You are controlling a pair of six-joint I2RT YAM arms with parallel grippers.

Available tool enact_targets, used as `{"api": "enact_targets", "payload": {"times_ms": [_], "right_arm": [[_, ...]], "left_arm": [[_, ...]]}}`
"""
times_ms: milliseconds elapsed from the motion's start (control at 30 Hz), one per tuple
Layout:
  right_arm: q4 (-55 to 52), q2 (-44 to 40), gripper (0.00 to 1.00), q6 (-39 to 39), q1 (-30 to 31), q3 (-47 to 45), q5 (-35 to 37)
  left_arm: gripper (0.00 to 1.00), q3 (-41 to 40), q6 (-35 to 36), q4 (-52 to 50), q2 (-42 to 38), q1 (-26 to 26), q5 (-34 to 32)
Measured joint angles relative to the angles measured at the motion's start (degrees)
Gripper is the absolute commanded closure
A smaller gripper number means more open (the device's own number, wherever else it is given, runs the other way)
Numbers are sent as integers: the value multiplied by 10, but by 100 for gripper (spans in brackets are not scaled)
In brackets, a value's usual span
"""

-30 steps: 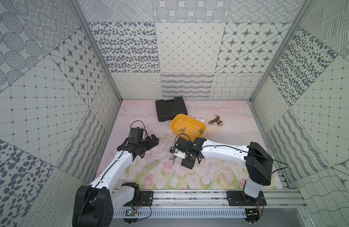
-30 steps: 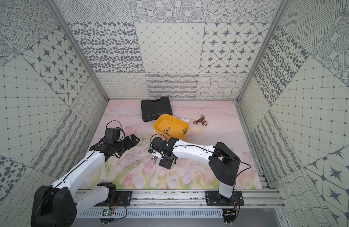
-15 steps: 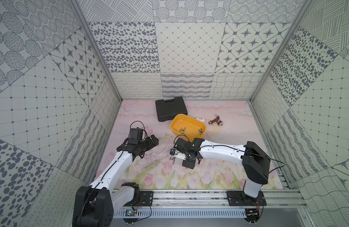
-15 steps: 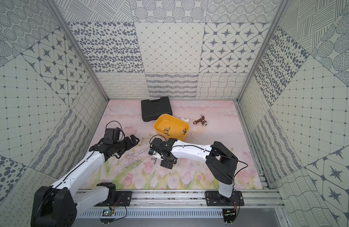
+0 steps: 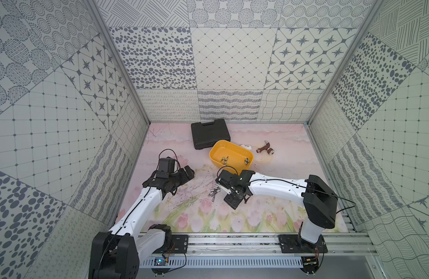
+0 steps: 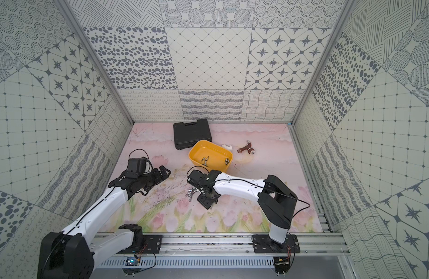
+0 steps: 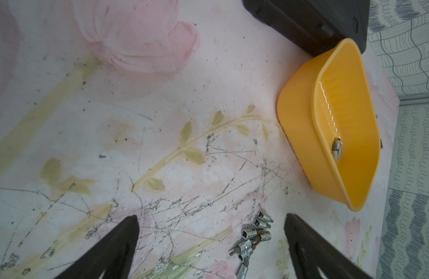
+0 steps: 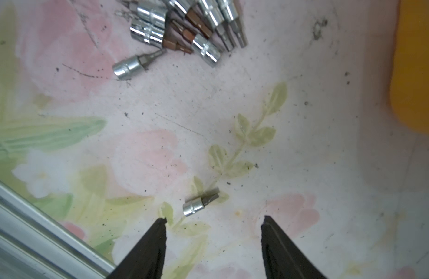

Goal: Put the bit on the desktop into the storage box
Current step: Pick up the screwdriver bit from the center of the board.

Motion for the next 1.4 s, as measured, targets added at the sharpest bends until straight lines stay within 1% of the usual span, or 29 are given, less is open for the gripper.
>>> {"api": "enact_targets", "payload": {"times_ms": [100, 200, 300, 400, 667, 1000, 1400], "right_arm": [[3, -21, 35, 75, -7, -29, -28], [15, -38, 37, 134, -24, -68, -63], [22, -44, 40, 177, -44, -96, -89], [27, -44, 42, 204, -55, -101, -98], [38, -33, 49, 236, -53, -99, -104], [33, 7, 61, 250, -44, -77, -90], [31, 23, 68, 266, -37, -80, -80]], "left_arm": [[1, 0, 0, -1, -2, 0, 0], [1, 0, 0, -1, -2, 1, 0], [1, 1, 0, -2, -2, 3, 0], [1, 2, 0, -2, -1, 3, 0], [1, 2, 0, -2, 2, 3, 0], [1, 2, 0, -2, 3, 3, 0], [1, 2, 2, -2, 3, 4, 0]]}}
